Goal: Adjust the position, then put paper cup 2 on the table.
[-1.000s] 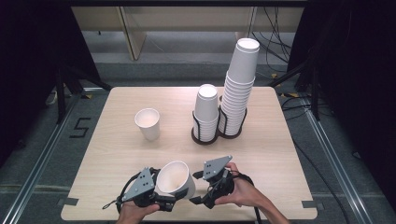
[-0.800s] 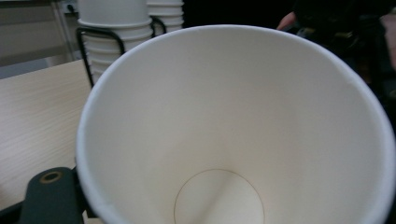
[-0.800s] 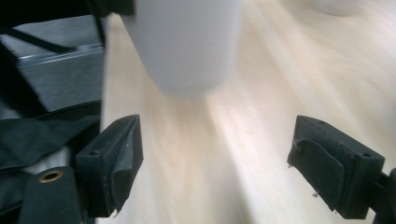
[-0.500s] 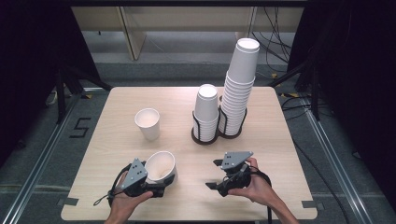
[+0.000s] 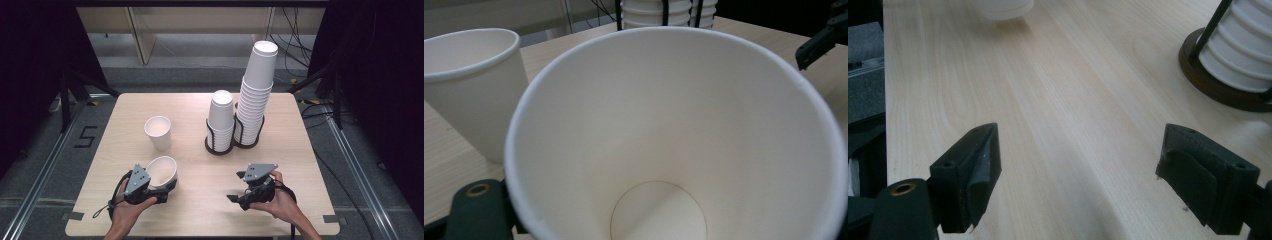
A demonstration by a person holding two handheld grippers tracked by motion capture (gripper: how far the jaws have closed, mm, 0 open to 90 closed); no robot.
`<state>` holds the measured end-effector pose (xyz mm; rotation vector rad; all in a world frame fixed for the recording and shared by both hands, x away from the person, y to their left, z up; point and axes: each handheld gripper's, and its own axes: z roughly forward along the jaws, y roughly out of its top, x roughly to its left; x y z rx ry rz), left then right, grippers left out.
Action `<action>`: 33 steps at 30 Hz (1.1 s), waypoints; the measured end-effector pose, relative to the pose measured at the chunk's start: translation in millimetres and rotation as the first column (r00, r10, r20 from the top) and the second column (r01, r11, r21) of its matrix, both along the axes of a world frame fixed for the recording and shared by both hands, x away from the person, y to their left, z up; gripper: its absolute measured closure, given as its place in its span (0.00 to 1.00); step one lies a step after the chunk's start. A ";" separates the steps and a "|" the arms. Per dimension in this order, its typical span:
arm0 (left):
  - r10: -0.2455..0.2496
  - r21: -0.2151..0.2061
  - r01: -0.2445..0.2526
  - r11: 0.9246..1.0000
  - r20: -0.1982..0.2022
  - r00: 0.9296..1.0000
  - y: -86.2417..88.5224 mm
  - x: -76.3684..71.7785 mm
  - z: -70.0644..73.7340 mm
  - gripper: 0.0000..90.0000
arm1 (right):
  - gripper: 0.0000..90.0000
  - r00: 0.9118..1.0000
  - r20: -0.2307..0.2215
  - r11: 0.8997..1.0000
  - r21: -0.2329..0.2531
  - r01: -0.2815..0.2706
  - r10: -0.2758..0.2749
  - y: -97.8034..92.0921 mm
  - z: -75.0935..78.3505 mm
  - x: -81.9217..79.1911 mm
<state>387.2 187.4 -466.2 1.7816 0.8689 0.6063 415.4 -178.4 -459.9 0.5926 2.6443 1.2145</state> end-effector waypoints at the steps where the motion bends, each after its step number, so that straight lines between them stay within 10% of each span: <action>1: 0.004 0.002 -0.004 1.000 0.002 1.000 1.5 1.0 -0.5 0.19 | 0.20 1.000 0.002 1.000 -0.001 0.006 -0.006 -0.5 -0.5 -0.5; 33: 0.159 0.027 -0.159 0.987 -0.007 0.987 27.9 19.1 -2.4 0.19 | 0.19 0.995 -0.002 0.995 0.013 0.095 -0.095 -20.7 -3.1 5.5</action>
